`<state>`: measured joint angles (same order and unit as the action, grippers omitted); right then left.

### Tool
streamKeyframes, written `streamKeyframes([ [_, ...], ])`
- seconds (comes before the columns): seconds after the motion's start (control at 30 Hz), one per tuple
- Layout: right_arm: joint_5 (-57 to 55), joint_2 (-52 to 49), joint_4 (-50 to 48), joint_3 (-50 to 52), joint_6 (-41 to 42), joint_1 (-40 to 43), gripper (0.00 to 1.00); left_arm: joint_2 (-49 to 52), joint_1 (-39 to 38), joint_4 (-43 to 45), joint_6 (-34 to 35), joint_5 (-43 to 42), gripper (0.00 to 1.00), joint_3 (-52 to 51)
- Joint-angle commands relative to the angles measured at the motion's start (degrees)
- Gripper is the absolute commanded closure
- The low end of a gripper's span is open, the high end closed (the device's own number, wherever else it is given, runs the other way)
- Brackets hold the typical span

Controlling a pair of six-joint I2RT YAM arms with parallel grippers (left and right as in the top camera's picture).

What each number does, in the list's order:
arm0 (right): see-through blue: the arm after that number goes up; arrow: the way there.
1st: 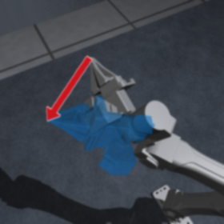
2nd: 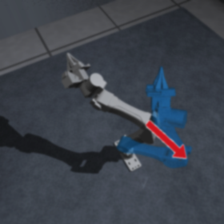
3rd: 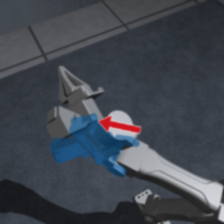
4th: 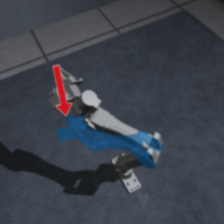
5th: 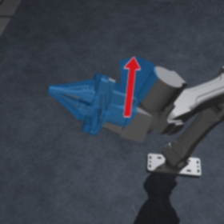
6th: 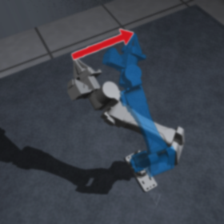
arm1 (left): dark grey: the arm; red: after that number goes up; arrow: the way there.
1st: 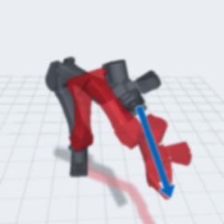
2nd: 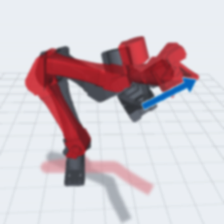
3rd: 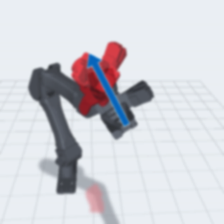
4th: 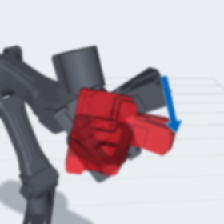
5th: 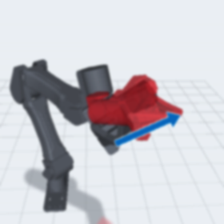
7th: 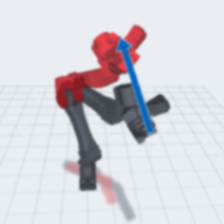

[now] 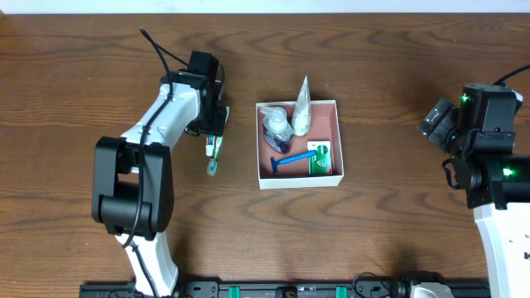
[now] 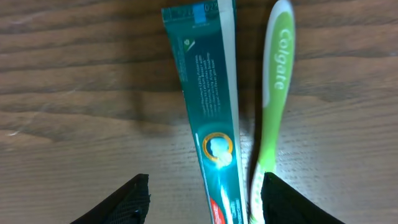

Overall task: Pack container
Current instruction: 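Grasp the Colgate toothpaste tube with the left gripper, then move the toothpaste tube over the box and drop it in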

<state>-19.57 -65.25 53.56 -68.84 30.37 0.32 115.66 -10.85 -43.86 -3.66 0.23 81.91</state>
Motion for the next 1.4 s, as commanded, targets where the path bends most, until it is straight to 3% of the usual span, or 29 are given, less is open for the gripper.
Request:
streamKeyframes([
  [0.0,-1.0,0.0,0.0,-0.4,-0.2,0.4,0.01,2.8,0.5,0.0,-0.8,0.3,0.42,-0.2],
  [0.2,-1.0,0.0,0.0,-0.4,-0.2,0.4,0.01,3.6,0.5,0.8,-0.8,0.3,0.44,-0.2],
  [0.43,-1.0,0.0,0.0,-0.4,-0.2,0.4,0.01,3.6,0.5,0.0,-0.8,0.3,0.73,-0.2],
  [0.67,-1.0,0.0,0.0,-0.4,-0.2,0.4,0.01,0.8,0.5,-5.5,-1.9,0.4,0.9,0.8],
  [1.03,-1.0,0.0,0.0,-0.4,-0.2,0.4,0.01,-21.7,-1.8,-14.3,-2.1,-1.4,0.89,1.6],
  [1.23,-1.0,0.0,0.1,-0.4,-0.2,0.4,0.01,-33.6,-10.9,-15.9,-2.1,-6.7,0.88,1.6],
  [1.37,-1.0,0.0,0.0,-0.4,-0.2,0.4,0.01,-36.0,-19.5,-14.5,-3.3,-6.7,0.88,1.6],
])
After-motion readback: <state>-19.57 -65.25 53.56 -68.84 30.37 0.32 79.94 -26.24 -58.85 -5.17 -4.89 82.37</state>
